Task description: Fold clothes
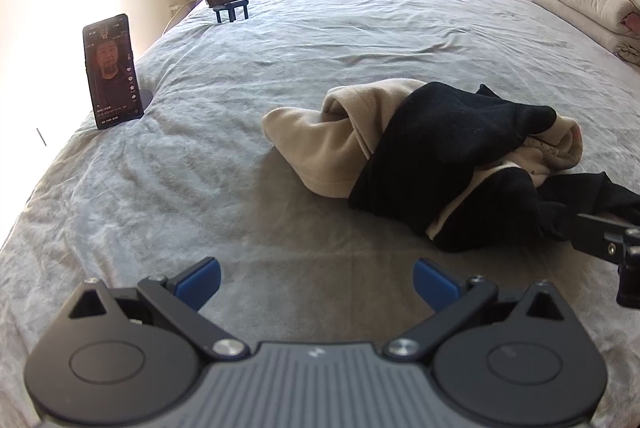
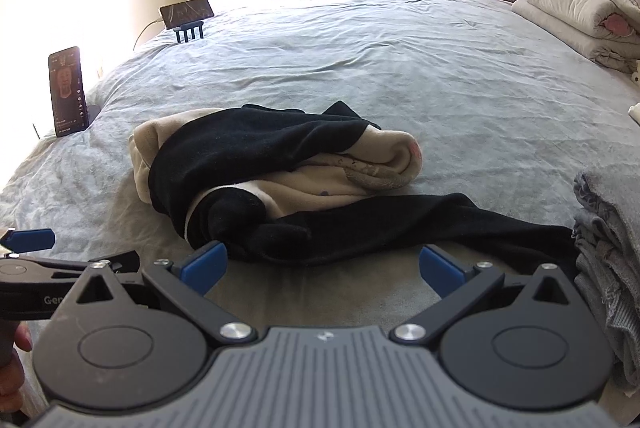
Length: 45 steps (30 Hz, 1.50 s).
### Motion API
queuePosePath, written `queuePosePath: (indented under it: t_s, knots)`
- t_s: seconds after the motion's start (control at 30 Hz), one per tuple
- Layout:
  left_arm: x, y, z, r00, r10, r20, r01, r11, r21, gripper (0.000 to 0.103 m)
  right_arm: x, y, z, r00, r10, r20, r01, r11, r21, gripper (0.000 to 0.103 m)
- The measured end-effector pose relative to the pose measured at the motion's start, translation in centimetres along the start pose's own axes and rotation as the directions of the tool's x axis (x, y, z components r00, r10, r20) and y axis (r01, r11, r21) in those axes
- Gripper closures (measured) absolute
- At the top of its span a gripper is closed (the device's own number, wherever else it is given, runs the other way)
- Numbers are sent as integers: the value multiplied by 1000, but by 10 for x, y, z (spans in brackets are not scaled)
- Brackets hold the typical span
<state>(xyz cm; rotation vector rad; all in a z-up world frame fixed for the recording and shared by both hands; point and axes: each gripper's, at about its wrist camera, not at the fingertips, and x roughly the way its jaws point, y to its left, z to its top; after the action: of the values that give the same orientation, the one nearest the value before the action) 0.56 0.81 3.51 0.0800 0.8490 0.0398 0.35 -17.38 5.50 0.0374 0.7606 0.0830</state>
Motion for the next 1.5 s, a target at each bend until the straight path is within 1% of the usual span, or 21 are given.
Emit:
queuePosePath:
  t_s: [0.17,0.3,0.43,0.5,0.67,0.77,0.83,0.93,1.07,1.23,1.4,1.43,1.5]
  knots:
    - [4,-1,15,1000,-3,-5,3,1000,11,0,6,-1,15,1000,-19,-7,19,1000,-12,0]
    - [12,0,33,1000,-14,-4,14,1000,-11,0,15,0,32,1000,-19,-15,19,999,-26,0]
    - [30,0,45,999,-42,-12,42,999,-29,0,35,0,45,999,-35,-36,33,999,-38,0]
    - [42,-1,47,998,-63,-19,62,997,-37,0,50,-2,48,997,-38,-65,36,999,-33,0]
    - [66,2,43,992,-115,-54,110,990,-83,0,88,-11,40,986,-81,-144,80,997,-15,0]
    - [77,4,40,985,-147,-90,138,985,-102,0,100,-18,33,981,-59,-186,61,998,8,0]
    - [81,4,37,983,-160,-87,152,984,-98,0,104,-21,30,980,-44,-196,51,998,29,0]
    - [81,1,32,986,-156,-62,152,986,-67,0,104,-21,25,983,-45,-177,50,998,25,0]
    - [81,0,26,988,-152,-28,150,987,-54,0,101,-15,16,990,-62,-127,63,998,1,0]
    - [79,3,19,986,-163,15,164,985,-58,0,100,-17,14,993,-55,-108,55,998,-1,0]
    - [74,8,11,982,-176,71,181,981,-67,0,95,-18,9,997,-52,-54,52,999,4,0]
    - [72,9,10,981,-178,73,183,981,-66,0,93,-19,10,997,-49,-51,49,999,1,0]
    - [68,13,12,981,-182,65,188,978,-92,0,90,-21,14,998,-35,-49,35,999,5,0]
